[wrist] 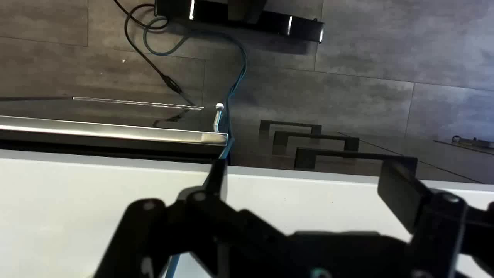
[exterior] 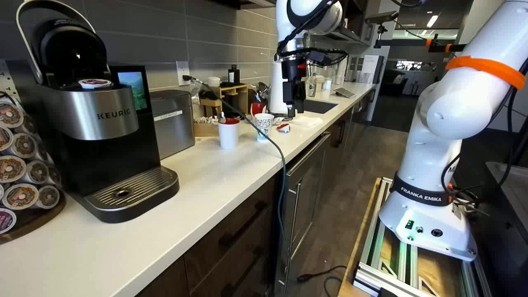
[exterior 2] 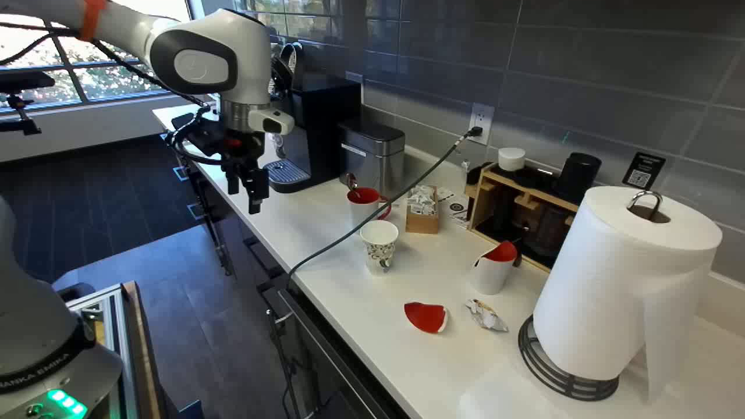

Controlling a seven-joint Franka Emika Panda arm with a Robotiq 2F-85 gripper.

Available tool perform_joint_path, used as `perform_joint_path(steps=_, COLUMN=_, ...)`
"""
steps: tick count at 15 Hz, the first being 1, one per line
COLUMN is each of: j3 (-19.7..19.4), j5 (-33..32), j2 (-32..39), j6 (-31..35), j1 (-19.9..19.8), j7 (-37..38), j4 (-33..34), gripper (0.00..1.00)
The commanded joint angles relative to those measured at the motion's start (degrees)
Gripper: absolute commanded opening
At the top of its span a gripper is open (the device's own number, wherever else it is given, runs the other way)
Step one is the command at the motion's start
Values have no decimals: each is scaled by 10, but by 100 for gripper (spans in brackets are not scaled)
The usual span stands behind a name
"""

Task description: Pour out the contents from the broken cup

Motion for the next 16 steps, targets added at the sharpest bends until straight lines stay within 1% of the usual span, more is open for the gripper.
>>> perform_joint_path(steps=1, j3=2, j5=1, j2=0, j6=-1, j1=-2, j7=0, j4=1, gripper=100)
perform_joint_path(steps=9, j3=2, j5=1, j2=0, j6=-1, j1=-2, j7=0, j4=1, gripper=100)
perform_joint_path(steps=11, j3=4, j5=12, j2=18, j6=30, j1=-2, j7=18, j4=17, gripper=100)
perform_joint_path(steps=12, j3=3, j5=21, j2=30, j6=60, j1=-3, j7=29, j4=30, gripper=100)
perform_joint_path(steps=15, j3=-1, j5=5, j2=72, j6=155, j1=-20, j7=60, j4=69, gripper=100)
perform_joint_path(steps=16, j3=-3, j5=-13, j2=91, j6=181, j1=-32, j7=69, j4=87, gripper=100)
